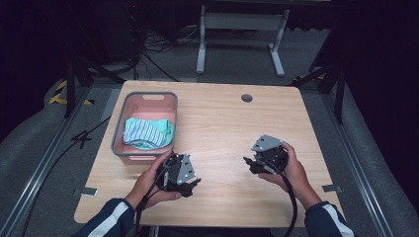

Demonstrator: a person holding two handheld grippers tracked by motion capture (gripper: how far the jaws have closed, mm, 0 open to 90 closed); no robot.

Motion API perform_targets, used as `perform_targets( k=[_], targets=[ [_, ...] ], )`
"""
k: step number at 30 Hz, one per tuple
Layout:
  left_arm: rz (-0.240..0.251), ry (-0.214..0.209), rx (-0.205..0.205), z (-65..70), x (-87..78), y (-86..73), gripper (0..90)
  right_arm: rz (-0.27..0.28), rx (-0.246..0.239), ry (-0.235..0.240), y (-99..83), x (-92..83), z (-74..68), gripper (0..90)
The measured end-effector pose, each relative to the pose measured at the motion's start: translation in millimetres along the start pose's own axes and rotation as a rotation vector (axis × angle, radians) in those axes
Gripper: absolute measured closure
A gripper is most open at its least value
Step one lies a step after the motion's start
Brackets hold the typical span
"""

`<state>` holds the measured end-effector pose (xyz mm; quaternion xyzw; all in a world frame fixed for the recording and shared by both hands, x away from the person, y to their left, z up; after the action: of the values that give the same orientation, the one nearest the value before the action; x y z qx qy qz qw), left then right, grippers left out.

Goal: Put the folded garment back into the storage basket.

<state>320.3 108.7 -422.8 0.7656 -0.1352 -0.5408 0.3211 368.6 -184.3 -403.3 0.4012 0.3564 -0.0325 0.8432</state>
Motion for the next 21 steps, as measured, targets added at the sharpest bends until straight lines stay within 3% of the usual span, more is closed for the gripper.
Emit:
perform_targets(
  k=[9, 13, 20, 21],
  targets=[
    [-0.009, -0.049, -0.018, 2.2, 13.8, -15.7, 19.9, 0.034, 0.051, 0.005, -38.1, -8.0, 8.7, 29.1],
    [-0.048, -0.050, -0.021, 6.5, 23.9, -21.7, 19.9, 0.017, 0.063, 0.007, -56.7, -8.0, 11.5, 28.7],
    [-0.026, -0.102, -0.063, 7.3, 29.1, -25.6, 18.9, -0.012, 0.088, 0.010, -85.3, -4.1, 11.5, 28.4],
    [-0.022, -0.134, -0.079, 7.1, 30.2, -27.2, 19.0, -0.030, 0.104, 0.018, -94.0, -2.5, 11.8, 28.2]
  ],
)
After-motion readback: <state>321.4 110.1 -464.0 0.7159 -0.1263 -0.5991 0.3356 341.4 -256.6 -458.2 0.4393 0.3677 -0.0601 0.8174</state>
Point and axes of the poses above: each handheld gripper's, and its own axes: x roughly forward along the jaws, y roughly out of its top, z roughly to its right, the point moved 1 cm from there along x, roughly forward along the jaws, and after that the axes turned 10 degrees about -y, right-handed, at the moved point
